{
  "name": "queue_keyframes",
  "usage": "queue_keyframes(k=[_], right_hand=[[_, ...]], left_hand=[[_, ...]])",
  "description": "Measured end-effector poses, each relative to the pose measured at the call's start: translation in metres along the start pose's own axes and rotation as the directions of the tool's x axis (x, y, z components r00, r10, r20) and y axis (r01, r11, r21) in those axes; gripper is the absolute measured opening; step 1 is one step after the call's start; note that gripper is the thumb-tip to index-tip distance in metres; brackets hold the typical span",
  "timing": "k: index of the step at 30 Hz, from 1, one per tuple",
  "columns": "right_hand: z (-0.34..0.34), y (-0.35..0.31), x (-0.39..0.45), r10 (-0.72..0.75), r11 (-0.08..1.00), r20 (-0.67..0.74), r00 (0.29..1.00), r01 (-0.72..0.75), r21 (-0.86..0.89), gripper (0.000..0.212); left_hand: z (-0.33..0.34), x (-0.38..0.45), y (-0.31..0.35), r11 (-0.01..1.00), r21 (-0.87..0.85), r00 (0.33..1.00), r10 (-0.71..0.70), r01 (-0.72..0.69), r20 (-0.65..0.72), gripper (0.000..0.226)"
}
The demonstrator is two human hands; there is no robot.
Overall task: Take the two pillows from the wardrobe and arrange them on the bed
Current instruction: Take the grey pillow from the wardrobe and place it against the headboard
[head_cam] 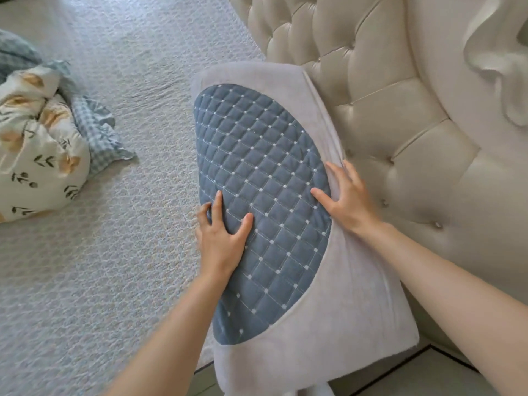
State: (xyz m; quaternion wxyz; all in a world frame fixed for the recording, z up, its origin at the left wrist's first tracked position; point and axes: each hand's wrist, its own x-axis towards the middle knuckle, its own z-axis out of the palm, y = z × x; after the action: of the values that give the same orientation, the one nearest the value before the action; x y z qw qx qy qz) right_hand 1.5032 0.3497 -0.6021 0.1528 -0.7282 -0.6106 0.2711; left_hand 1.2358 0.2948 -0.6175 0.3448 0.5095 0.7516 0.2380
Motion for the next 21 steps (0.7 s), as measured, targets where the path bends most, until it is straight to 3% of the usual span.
queue_keyframes(k=[7,9,11,13,15,21], right_hand=[[0.053,0.017,0.116,-0.113,0.993,-0.018,0.993,0.112,-0.025,0.06],[0.067,0.029,0.136,-0.102,0.994,-0.028,0.994,0.101,-0.043,0.05],[0.081,0.043,0.142,-0.028,0.998,-0.005,1.0,0.028,-0.061,0.04],[0.097,0.058,0.132,0.045,0.986,0.099,0.994,-0.029,-0.164,0.049],[0.108,0.07,0.117,0.048,0.96,0.156,0.987,-0.002,-0.28,0.06],[0.102,0.081,0.088,0.082,0.957,0.151,0.985,-0.036,-0.288,0.063]], left_hand=[[0.057,0.097,-0.034,0.993,-0.095,0.996,-0.076,0.072,-0.04,0.09],[0.08,0.118,-0.05,0.994,-0.046,0.988,-0.093,0.099,0.12,0.093],[0.103,0.13,-0.065,0.984,0.039,0.908,-0.176,0.175,0.381,0.102],[0.122,0.132,-0.072,0.97,0.064,0.827,-0.235,0.236,0.511,0.109],[0.134,0.13,-0.076,0.966,0.039,0.829,-0.241,0.257,0.504,0.111],[0.133,0.127,-0.083,0.954,-0.111,0.872,-0.202,0.278,0.445,0.116]])
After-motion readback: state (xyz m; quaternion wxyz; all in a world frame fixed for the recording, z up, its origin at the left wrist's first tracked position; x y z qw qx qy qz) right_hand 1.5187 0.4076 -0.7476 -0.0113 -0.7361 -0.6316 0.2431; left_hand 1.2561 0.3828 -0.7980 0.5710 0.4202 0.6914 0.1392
